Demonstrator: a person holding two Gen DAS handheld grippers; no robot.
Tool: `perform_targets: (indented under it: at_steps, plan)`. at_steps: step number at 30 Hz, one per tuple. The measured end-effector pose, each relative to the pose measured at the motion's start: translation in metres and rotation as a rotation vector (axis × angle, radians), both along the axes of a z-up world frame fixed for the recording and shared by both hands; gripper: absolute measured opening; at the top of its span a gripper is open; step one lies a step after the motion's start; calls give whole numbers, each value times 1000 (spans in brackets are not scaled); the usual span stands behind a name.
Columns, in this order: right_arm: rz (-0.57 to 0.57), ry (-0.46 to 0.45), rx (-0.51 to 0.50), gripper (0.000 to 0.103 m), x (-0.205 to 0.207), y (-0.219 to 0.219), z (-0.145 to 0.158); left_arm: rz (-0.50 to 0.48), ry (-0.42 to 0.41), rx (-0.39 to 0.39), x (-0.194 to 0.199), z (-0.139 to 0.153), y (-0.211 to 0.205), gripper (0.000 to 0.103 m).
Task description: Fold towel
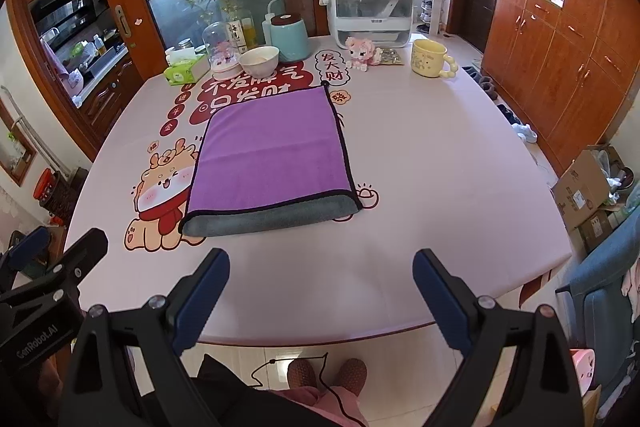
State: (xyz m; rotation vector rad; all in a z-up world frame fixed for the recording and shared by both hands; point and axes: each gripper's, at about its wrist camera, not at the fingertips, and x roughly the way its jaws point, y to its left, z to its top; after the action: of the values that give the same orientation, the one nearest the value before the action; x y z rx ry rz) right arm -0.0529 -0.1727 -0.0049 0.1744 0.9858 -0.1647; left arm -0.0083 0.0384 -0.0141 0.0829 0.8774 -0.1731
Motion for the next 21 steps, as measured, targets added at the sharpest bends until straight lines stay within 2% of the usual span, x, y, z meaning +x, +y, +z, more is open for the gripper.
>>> perform_targets:
  at_steps: [5, 16, 21]
  plan:
    - [-20, -17, -17, 94, -6, 11, -2, -41, 25, -3, 3, -7, 6, 101]
    - [-53, -4, -14, 93, -14, 21, -8, -40, 78, 16, 8, -18, 17, 101]
    - [-44, -24, -15, 93, -12, 17, -10, -20, 75, 37, 14, -19, 16, 101]
